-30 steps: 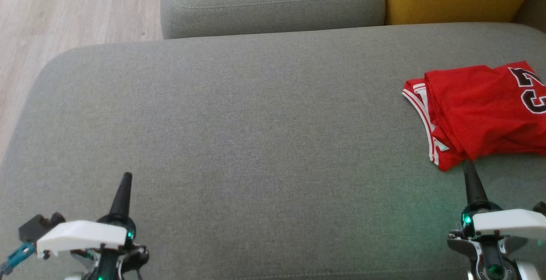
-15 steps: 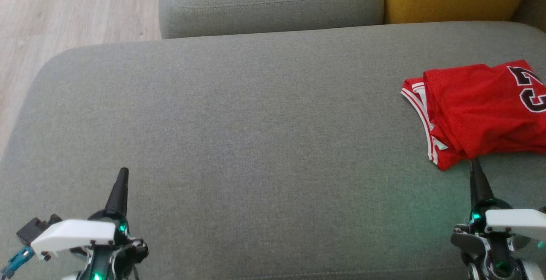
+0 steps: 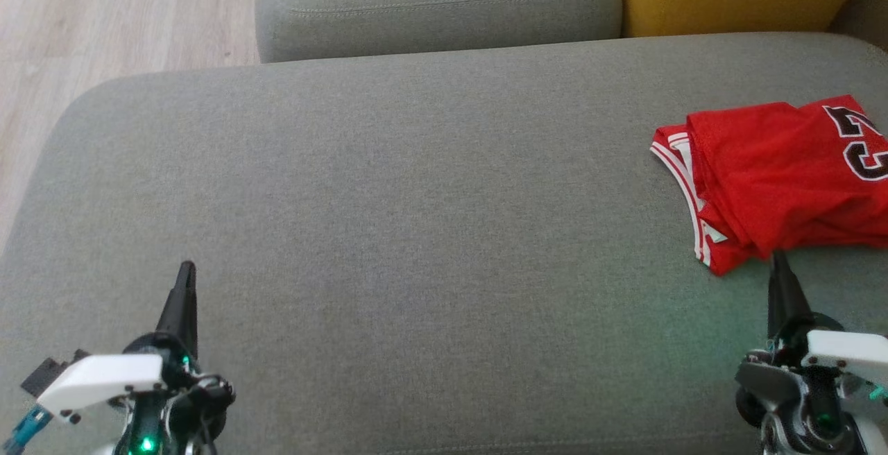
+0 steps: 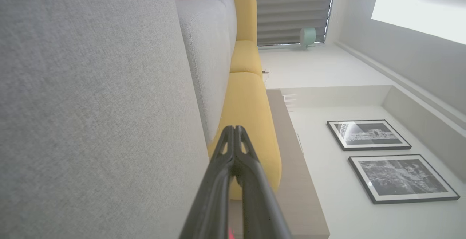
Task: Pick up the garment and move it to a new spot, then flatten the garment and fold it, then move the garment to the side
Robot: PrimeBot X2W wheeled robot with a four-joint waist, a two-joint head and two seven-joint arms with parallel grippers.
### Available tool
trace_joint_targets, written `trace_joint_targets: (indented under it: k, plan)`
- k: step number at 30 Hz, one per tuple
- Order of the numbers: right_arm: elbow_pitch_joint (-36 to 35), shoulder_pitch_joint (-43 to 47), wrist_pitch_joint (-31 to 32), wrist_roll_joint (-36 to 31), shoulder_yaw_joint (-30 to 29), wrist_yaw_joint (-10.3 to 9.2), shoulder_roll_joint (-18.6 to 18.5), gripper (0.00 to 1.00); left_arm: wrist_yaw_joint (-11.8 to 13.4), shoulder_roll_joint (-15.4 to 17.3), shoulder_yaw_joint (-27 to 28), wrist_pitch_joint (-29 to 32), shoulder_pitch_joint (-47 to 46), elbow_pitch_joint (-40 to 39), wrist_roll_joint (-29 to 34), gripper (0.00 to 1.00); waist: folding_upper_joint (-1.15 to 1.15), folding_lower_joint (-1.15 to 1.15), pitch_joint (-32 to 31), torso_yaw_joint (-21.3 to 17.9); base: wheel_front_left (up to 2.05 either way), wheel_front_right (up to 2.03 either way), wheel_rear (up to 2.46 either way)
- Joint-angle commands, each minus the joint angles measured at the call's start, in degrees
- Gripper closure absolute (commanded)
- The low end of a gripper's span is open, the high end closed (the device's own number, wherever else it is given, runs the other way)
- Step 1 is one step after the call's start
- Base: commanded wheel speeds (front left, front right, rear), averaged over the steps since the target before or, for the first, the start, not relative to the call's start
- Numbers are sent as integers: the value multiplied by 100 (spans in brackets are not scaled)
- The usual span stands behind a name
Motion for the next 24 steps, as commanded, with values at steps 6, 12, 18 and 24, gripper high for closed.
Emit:
trace_joint_targets:
  k: [6, 12, 18, 24]
  plan:
    - [-149, -321, 40, 325, 69, -4, -70, 100, -86, 11, 283, 98, -380, -132, -261, 100, 0, 0, 3, -6, 0, 0, 0]
    - [-149, -322, 44, 321, 64, -4, -67, 100, -86, 5, 292, 105, -380, -132, -254, 100, 0, 0, 3, -6, 0, 0, 0]
    - [-149, -322, 48, 317, 60, -4, -64, 100, -86, -1, 300, 112, -381, -132, -247, 100, 0, 0, 3, -6, 0, 0, 0]
    - [-148, -322, 51, 314, 55, -4, -61, 100, -86, -6, 308, 118, -382, -132, -241, 100, 0, 0, 3, -6, 0, 0, 0]
